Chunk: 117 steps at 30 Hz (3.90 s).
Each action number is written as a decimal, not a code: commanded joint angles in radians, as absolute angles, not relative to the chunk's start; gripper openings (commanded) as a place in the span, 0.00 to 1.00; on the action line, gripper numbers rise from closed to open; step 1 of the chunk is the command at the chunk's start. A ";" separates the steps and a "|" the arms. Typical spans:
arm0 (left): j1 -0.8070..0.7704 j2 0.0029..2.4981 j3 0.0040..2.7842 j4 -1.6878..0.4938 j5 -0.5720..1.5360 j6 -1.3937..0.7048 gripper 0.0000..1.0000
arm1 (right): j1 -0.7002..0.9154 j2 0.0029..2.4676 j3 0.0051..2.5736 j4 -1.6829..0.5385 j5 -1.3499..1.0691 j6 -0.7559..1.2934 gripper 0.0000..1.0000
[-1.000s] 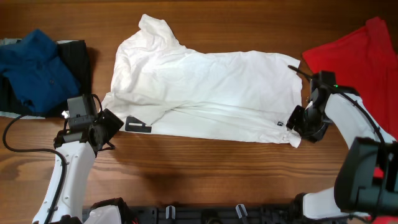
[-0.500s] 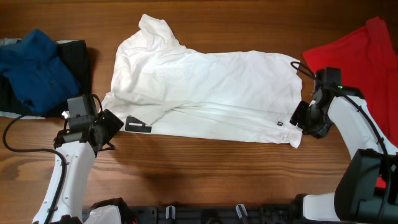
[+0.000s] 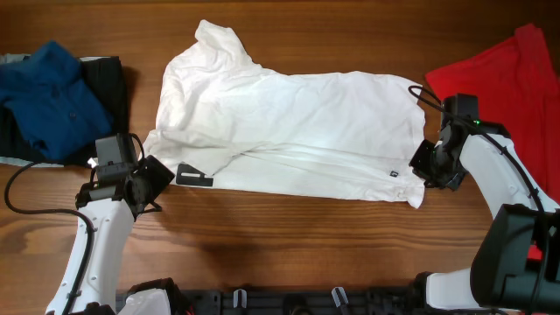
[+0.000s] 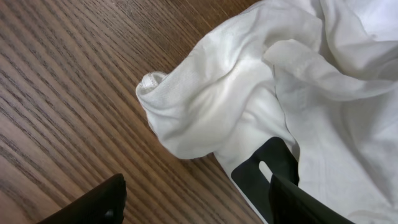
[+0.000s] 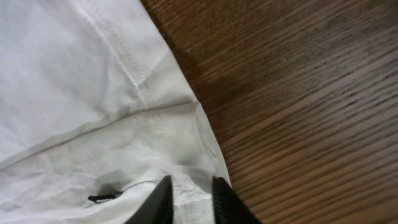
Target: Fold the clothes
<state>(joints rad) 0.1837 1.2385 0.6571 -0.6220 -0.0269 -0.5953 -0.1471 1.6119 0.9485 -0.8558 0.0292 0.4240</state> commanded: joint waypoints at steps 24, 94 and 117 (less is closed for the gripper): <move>0.187 1.230 0.654 -0.623 -0.015 -0.579 0.73 | -0.143 1.631 0.940 -0.859 0.092 0.448 0.27; 0.187 1.230 0.654 -0.683 -0.020 -0.553 0.73 | -0.143 1.580 0.724 -0.666 -0.089 0.476 0.09; 0.187 1.230 0.653 -0.792 0.117 -0.553 0.78 | -0.396 1.580 0.724 -0.834 0.309 0.757 0.04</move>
